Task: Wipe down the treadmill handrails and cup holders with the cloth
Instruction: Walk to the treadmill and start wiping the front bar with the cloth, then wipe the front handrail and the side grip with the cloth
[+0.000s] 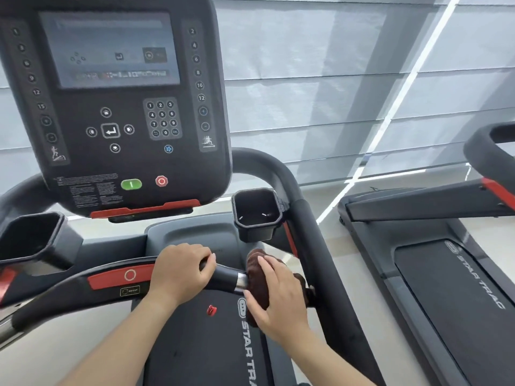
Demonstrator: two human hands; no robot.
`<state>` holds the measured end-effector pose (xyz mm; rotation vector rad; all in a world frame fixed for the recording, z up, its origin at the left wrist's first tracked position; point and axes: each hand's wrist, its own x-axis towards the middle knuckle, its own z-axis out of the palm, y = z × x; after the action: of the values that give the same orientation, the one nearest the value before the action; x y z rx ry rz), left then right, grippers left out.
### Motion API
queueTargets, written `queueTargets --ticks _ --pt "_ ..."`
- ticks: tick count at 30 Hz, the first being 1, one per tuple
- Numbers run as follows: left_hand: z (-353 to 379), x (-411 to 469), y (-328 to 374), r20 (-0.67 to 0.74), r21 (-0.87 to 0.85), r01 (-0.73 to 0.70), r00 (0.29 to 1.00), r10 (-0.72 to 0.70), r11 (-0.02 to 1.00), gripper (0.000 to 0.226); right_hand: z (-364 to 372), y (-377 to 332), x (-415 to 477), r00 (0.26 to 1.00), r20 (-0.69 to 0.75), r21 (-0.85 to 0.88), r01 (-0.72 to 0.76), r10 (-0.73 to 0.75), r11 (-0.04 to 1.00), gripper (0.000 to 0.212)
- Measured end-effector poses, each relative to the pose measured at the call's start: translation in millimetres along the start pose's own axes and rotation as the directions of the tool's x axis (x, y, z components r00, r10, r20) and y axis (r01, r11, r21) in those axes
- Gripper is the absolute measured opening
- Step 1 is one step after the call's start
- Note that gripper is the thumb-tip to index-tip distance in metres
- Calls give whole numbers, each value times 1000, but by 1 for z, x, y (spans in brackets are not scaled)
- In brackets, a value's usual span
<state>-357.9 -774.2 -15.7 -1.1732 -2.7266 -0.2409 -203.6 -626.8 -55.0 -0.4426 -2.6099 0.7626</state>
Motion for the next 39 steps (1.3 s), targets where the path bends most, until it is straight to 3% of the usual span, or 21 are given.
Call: queueTargets --ticks 6,14,25,30,33,39 --pt "2 0 0 11 -1 5 1000 -5 1000 38 3 2 5 1000 -4 86 -6 7 996 69" --pt "7 -1 -3 15 0 20 1000 -20 1000 39 2 2 0 999 1 -40 -49 49 998 64" --pt "6 -1 -6 25 -60 -13 1000 14 998 46 -9 13 4 999 19 -22 -47 48 999 59" --pt "-8 -11 -31 6 -160 -27 1000 28 987 38 9 -26 12 1000 -23 -21 -20 19 1000 63" --pt "-19 -38 -71 -3 -152 43 999 -44 987 34 25 -68 28 999 -38 -6 32 -32 999 59" --pt "-31 -109 -153 38 -92 248 969 -245 964 53 64 -157 56 978 54 -81 205 -202 975 53"
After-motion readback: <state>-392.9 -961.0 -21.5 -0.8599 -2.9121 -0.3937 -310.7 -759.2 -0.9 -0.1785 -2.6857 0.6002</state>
